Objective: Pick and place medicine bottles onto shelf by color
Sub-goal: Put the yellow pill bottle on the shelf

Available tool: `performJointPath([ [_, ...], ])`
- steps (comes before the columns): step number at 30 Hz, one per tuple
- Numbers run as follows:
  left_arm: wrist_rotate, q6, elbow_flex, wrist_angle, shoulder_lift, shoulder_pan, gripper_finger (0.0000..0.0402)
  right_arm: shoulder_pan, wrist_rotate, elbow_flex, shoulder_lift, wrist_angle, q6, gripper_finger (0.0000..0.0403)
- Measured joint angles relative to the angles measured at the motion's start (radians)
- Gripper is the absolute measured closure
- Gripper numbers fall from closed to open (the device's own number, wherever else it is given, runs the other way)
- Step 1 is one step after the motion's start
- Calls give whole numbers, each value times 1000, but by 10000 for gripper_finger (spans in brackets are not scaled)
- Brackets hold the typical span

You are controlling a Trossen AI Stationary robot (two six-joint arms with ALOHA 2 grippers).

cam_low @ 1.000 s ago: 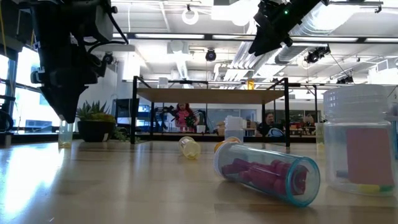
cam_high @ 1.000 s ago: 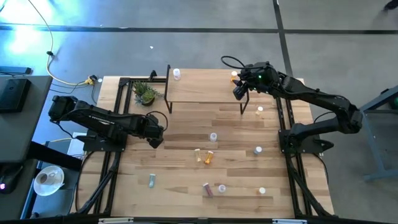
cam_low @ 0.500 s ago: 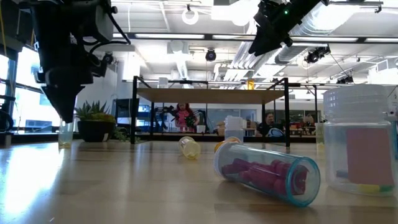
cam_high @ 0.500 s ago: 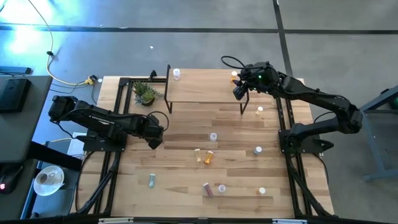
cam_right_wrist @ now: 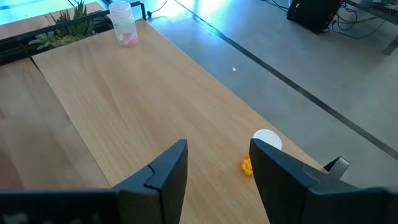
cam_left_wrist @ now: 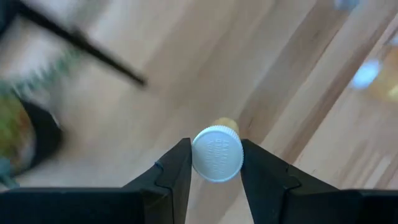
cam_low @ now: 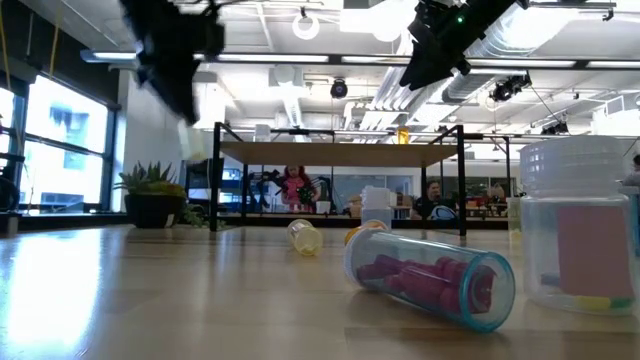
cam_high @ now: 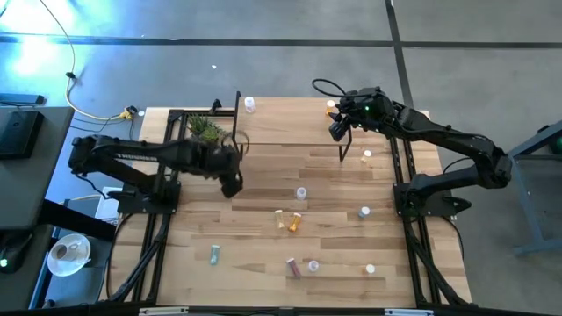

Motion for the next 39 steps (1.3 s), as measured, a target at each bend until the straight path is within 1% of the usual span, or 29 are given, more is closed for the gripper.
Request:
performJointPath([
  [7, -3, 206, 223, 16, 0, 171, 289, 0, 0, 0, 0, 0, 0, 238],
  [11, 2, 306, 350, 39, 26, 283, 289, 0, 0, 0, 0, 0, 0, 238],
  [15, 15, 386, 484, 30, 91, 379, 289, 0, 1, 0, 0, 0, 0, 238],
  [20, 94, 460, 673, -30, 214, 472, 289, 0, 1, 0, 0, -1, 0, 238],
  [26, 106, 474, 907, -153, 393, 533, 289, 0, 1, 0, 0, -3, 0, 238],
  [31, 110, 475, 1057, -231, 533, 545, 289, 0, 15, 0, 0, -4, 0, 238],
  [34, 140, 475, 1108, -249, 598, 542, 289, 0, 15, 0, 0, -3, 0, 238],
  [36, 157, 475, 1121, -247, 633, 536, 289, 0, 15, 0, 0, -4, 0, 238],
  [39, 158, 490, 1127, -247, 677, 521, 289, 0, 15, 0, 0, -5, 0, 238],
])
